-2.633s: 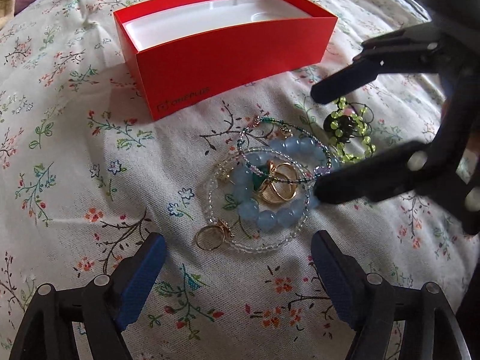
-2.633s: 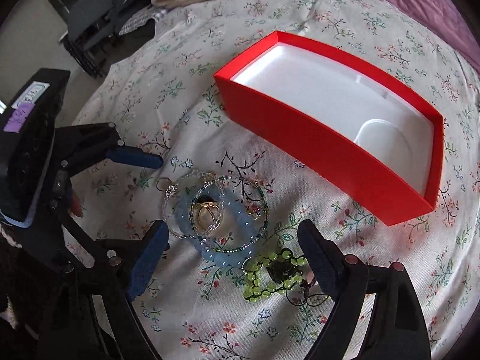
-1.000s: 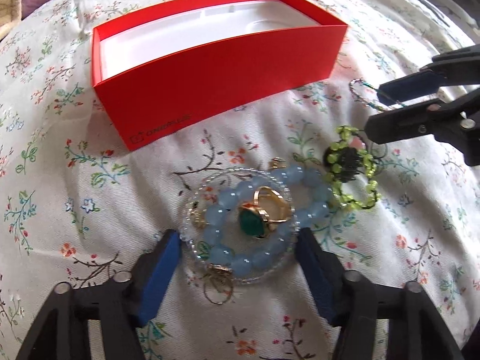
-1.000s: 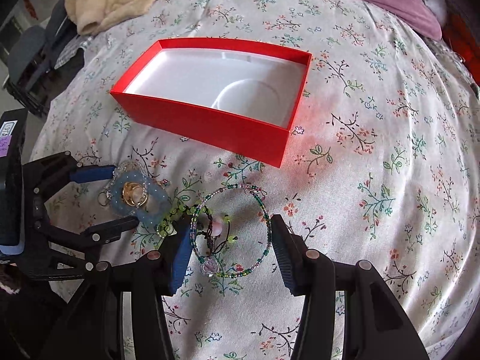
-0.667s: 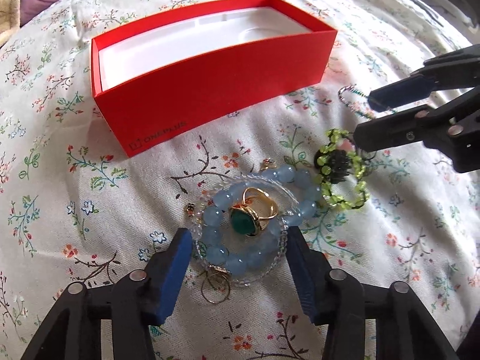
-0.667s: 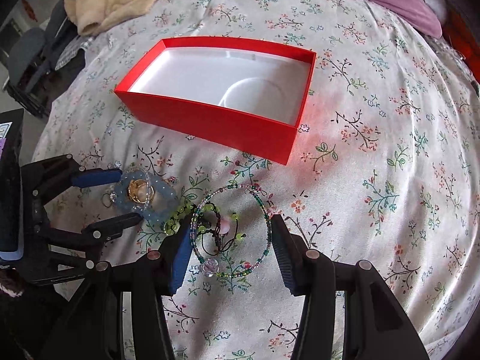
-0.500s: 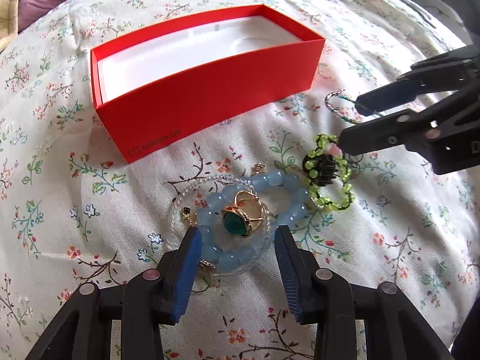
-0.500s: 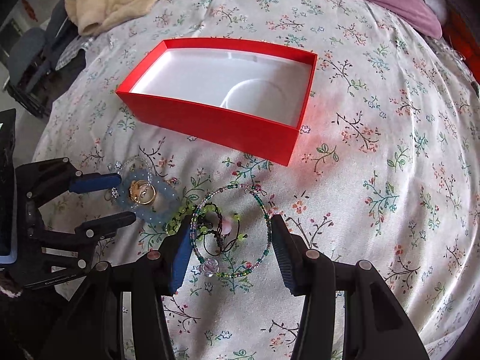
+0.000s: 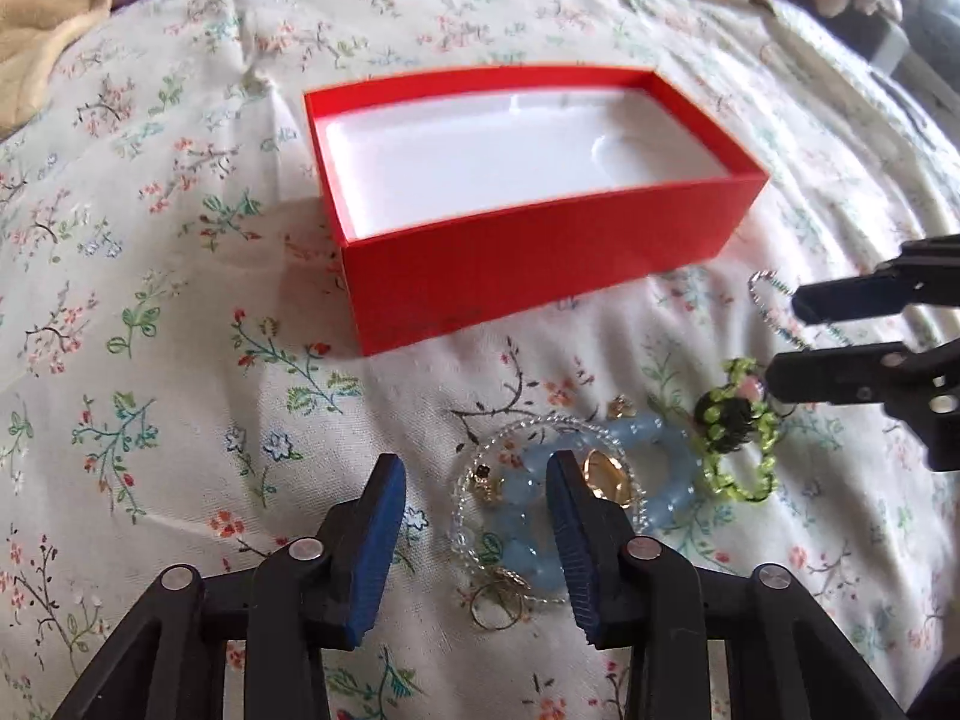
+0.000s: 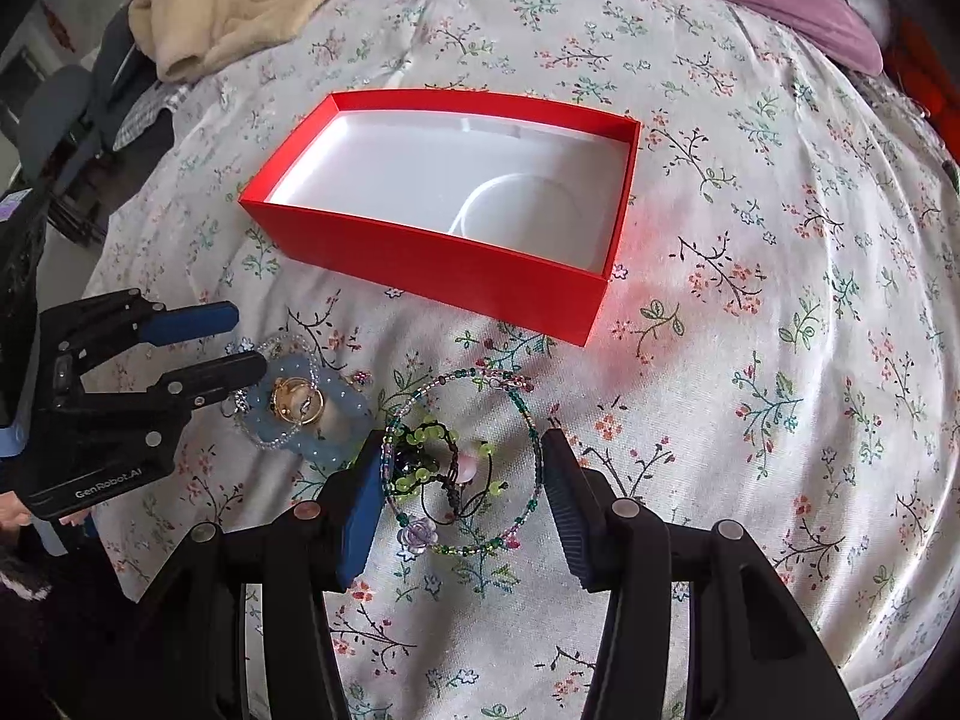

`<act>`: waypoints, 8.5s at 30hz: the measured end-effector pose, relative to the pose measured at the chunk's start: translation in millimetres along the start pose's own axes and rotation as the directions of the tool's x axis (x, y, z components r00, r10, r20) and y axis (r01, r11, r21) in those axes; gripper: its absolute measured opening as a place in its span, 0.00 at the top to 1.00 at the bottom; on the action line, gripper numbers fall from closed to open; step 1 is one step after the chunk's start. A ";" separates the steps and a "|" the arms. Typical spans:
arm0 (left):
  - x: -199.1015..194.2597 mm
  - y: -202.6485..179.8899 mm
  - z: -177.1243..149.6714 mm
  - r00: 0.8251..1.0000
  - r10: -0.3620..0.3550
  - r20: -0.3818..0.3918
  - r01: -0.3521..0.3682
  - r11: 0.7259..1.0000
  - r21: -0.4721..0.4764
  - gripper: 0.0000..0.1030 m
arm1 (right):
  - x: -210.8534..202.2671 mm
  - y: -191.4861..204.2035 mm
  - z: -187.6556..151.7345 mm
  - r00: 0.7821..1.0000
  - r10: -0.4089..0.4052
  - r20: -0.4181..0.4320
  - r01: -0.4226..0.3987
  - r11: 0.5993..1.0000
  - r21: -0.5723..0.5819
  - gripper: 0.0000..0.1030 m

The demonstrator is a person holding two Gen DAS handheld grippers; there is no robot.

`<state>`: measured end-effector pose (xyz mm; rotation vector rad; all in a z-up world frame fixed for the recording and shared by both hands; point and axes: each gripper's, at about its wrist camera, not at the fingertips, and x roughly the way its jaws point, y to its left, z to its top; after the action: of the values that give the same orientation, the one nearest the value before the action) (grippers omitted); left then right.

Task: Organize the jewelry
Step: 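Lower the left tool and grasp the clear crystal bracelet while the right tool holds the beaded bracelet, then carry both bracelets into the red box and open both tools, then withdraw both tools from the box and lower the left tool onto the blue bead bracelet, then grasp the pale blue bead bracelet with the left tool while the right tool grasps the lime-green bracelet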

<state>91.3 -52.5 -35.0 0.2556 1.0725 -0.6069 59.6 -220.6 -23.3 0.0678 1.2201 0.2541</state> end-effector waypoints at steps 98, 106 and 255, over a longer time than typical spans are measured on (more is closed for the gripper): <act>-69.3 13.5 -1.6 0.985 -0.131 0.116 0.144 0.983 -0.111 1.00 | -17.6 28.0 5.5 0.996 0.076 0.053 -0.077 0.997 0.016 0.47; -110.4 0.8 17.9 0.952 -0.157 0.262 0.188 0.978 -0.096 1.00 | -30.5 22.5 10.2 0.990 0.104 0.090 -0.109 0.993 0.049 0.47; 21.1 27.9 18.0 0.993 0.006 -0.119 -0.044 0.946 -0.321 0.91 | 12.7 -9.1 -2.2 0.997 0.065 -0.041 -0.055 0.978 0.202 0.83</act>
<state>127.9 -45.6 -47.7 0.0183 1.2618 -0.3880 63.0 -226.7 -37.5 0.2755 1.2890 0.1852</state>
